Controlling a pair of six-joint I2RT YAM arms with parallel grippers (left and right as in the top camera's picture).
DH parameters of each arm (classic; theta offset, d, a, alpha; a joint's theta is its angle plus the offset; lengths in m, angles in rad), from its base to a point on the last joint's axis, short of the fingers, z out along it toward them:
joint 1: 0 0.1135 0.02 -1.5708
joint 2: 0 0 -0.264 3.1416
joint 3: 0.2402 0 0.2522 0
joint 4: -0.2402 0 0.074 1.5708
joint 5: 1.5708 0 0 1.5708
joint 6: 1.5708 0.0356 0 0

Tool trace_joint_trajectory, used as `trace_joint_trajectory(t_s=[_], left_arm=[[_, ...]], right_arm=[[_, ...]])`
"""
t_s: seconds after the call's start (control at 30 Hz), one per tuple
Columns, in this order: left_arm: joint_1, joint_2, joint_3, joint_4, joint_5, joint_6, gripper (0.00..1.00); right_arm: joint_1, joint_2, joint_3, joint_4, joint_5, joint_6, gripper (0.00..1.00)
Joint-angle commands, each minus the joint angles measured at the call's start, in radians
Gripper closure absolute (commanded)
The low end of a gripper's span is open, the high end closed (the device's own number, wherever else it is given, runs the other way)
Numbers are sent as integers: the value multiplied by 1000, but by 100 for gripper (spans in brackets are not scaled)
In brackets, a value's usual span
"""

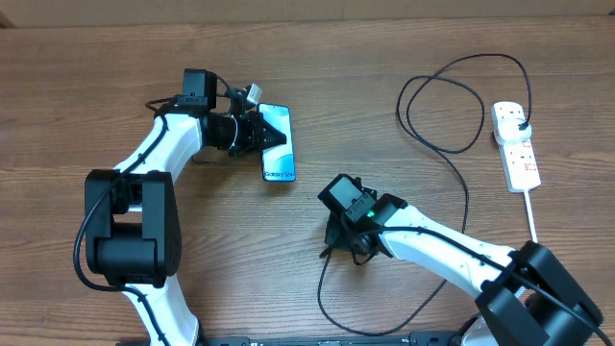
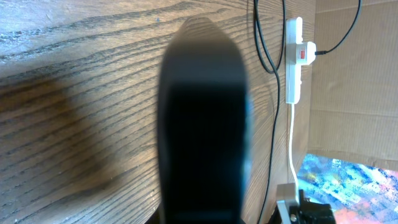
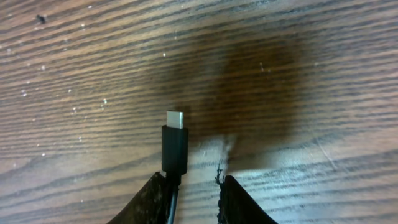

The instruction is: Plug charger to phone and switch on socket

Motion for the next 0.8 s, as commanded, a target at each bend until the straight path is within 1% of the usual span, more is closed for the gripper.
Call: trace_joint_trajectory(t_s=[0.0,0.3,0.7,0.77], left_arm=[[1,-16,4,1,24,-15,96],[1,-16,4,1,24,-15,96],[1,-16,4,7,24,-13,96],[1,-16,4,12,24,10,96]], right_arm=[[4,18,-4,16,13,24,72],[4,79,-4,55,17,75,73],[4,96,-4,72,16,74,94],[2,96,-4,71,0,73,96]])
